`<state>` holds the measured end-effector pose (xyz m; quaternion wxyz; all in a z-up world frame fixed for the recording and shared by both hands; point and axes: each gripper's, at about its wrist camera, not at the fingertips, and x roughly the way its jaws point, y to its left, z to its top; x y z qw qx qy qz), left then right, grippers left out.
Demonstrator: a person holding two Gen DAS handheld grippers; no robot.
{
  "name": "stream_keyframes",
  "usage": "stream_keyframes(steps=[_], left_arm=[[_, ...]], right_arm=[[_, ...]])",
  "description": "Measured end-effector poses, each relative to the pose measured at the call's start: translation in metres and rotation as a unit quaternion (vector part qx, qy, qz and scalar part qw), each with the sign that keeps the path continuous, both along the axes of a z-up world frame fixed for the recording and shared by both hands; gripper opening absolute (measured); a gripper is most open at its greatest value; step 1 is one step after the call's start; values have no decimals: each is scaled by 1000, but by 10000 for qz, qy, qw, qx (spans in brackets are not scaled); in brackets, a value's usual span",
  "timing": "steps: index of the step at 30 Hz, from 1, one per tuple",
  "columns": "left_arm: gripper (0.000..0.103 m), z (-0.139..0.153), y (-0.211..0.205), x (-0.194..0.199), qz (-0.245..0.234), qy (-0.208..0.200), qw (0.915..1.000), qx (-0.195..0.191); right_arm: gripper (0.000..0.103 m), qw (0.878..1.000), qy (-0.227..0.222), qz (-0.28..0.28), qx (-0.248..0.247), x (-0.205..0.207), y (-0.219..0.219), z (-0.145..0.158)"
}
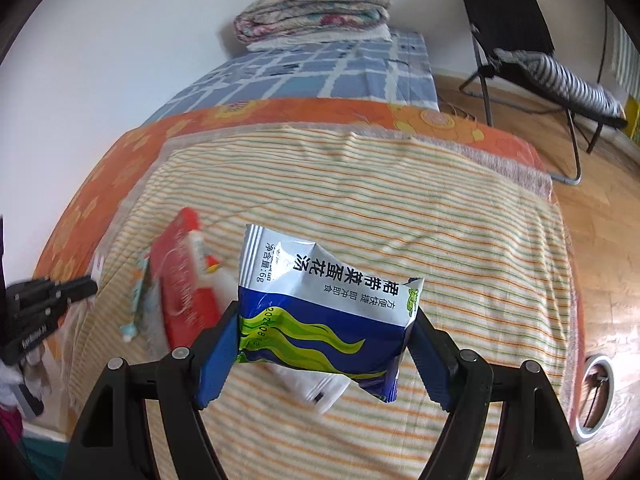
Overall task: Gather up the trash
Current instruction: 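Lift the blue snack packet with the right tool and carry it toward the blue basket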
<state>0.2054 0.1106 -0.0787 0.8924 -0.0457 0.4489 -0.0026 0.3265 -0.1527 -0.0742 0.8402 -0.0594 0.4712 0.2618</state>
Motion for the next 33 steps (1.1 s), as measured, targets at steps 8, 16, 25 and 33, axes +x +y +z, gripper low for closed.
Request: stream_keyframes(steps=[8, 16, 25, 33], left_arm=[[0, 22, -4, -30, -67, -158, 9998, -39], [0, 39, -23, -71, -284, -279, 9992, -63], [0, 51, -53, -119, -590, -404, 9974, -84], [0, 40, -74, -156, -799, -257, 9962, -216]], right_arm=[[80, 9990, -240, 362, -88, -51, 1, 24], [80, 9969, -357, 632, -291, -107, 0, 36], [80, 9935, -385, 957, -472, -179, 0, 35], [81, 9899, -434, 1192, -635, -229, -1, 24]])
